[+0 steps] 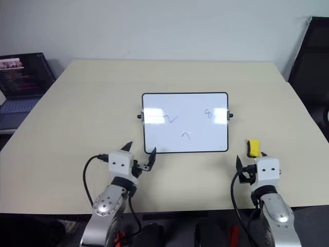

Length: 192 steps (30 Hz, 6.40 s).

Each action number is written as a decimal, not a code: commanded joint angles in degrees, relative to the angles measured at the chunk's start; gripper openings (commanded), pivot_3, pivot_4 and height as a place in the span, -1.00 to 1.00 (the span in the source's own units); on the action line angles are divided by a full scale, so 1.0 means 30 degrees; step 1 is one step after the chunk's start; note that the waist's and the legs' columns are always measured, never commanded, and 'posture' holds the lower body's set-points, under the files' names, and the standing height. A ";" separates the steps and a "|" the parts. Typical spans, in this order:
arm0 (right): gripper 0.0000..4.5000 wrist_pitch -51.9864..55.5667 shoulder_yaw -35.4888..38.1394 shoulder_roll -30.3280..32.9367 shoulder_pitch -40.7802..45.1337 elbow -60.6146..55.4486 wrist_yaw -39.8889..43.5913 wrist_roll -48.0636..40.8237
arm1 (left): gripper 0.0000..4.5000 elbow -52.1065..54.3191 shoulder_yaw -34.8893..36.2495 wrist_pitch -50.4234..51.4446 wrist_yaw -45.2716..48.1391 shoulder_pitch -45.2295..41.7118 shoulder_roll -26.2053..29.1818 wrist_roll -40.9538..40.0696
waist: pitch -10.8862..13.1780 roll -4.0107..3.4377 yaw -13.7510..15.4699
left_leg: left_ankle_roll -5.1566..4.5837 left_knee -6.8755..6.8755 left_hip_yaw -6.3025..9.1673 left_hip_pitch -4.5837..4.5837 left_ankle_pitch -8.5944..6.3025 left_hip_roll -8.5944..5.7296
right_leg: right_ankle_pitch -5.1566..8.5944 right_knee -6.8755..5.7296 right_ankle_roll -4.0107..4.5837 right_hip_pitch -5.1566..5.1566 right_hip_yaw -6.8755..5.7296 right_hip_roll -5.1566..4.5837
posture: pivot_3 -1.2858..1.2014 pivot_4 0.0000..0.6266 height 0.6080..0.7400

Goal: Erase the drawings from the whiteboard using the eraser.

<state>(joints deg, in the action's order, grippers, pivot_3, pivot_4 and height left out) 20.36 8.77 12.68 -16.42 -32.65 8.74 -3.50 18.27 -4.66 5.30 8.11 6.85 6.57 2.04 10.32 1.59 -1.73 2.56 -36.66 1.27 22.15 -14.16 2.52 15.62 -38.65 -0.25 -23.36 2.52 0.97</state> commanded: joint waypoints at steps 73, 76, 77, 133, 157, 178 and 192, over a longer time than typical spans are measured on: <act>0.91 1.0936 0.5323 0.0052 0.9617 0.4822 -0.2414 -0.5358 | 1.00 -0.5539 -0.4330 0.0253 1.3648 -1.0453 0.3038 -0.3864 | 0.0001 -0.0011 -0.0058 | -0.0008 -0.0016 0.0006 0.0010 -0.0004 -0.0021 | 0.0006 -0.0067 -0.0051 0.0000 0.0012 0.0087 | 0.03 -0.52 1.00; 0.91 1.0927 0.5352 0.0106 0.9543 0.4835 -0.2448 -0.5372 | 1.00 -0.5548 -0.4376 0.0251 1.3632 -1.0457 0.2963 -0.3861 | 0.0001 -0.0011 -0.0058 | -0.0008 -0.0016 0.0008 0.0009 -0.0004 -0.0021 | 0.0006 -0.0068 -0.0051 0.0000 0.0010 0.0087 | 0.03 -0.52 1.00; 0.91 1.0922 0.5375 0.0116 0.9527 0.4856 -0.2474 -0.5379 | 1.00 -0.5557 -0.4385 0.0247 1.3641 -1.0456 0.2952 -0.3861 | 0.0001 -0.0011 -0.0058 | -0.0008 -0.0016 0.0008 0.0008 -0.0004 -0.0021 | 0.0006 -0.0068 -0.0051 0.0000 0.0011 0.0087 | 0.03 -0.52 1.00; 0.74 1.4116 0.6562 0.1936 1.2059 0.3569 -0.2706 -0.7931 | 1.00 -0.5568 -0.4479 -0.0290 1.3784 -0.9953 0.3022 -0.3591 | 0.0012 -0.0028 -0.0055 | -0.0009 -0.0014 0.0007 0.0042 -0.0004 -0.0013 | 0.0007 -0.0060 -0.0050 -0.0023 0.0011 0.0101 | 0.03 -0.52 1.00; -0.14 1.4559 0.6264 0.1128 1.1631 0.2735 -0.3112 -0.8126 | 1.00 -0.5865 -0.4416 -0.0355 1.3831 -1.0148 0.2904 -0.3480 | 0.0012 -0.0028 -0.0062 | -0.0010 -0.0017 0.0016 0.0111 -0.0003 -0.0008 | 0.0007 -0.0063 -0.0050 -0.0075 0.0004 0.0106 | 0.03 -0.52 1.00; 0.57 1.3161 0.4329 0.0917 1.0317 0.4089 -0.3095 -0.6573 | 1.00 -0.5676 -0.4253 -0.0229 1.3755 -1.0008 0.3108 -0.3471 | 0.0011 -0.0028 -0.0061 | -0.0010 -0.0020 0.0017 0.0110 -0.0003 -0.0007 | 0.0007 -0.0065 -0.0051 -0.0077 0.0001 0.0106 | 0.03 -0.52 1.00; 0.57 1.3373 0.4604 0.0988 1.0239 0.3557 -0.3268 -0.6592 | 1.00 -0.5636 -0.4244 -0.0131 1.3825 -1.0040 0.3262 -0.3562 | 0.0013 -0.0031 -0.0062 | -0.0010 -0.0031 0.0018 0.0113 -0.0003 -0.0007 | 0.0006 -0.0071 -0.0051 -0.0078 0.0001 0.0107 | 0.03 -0.52 1.00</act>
<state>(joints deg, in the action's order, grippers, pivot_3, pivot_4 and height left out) 60.04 21.37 15.03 14.09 -19.10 -1.20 -22.75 -0.50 -17.94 5.59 49.49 -22.86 16.45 -8.10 10.36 1.50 -1.91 2.53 -36.75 1.32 22.49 -14.17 2.50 15.64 -38.86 -0.40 -23.59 2.53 1.29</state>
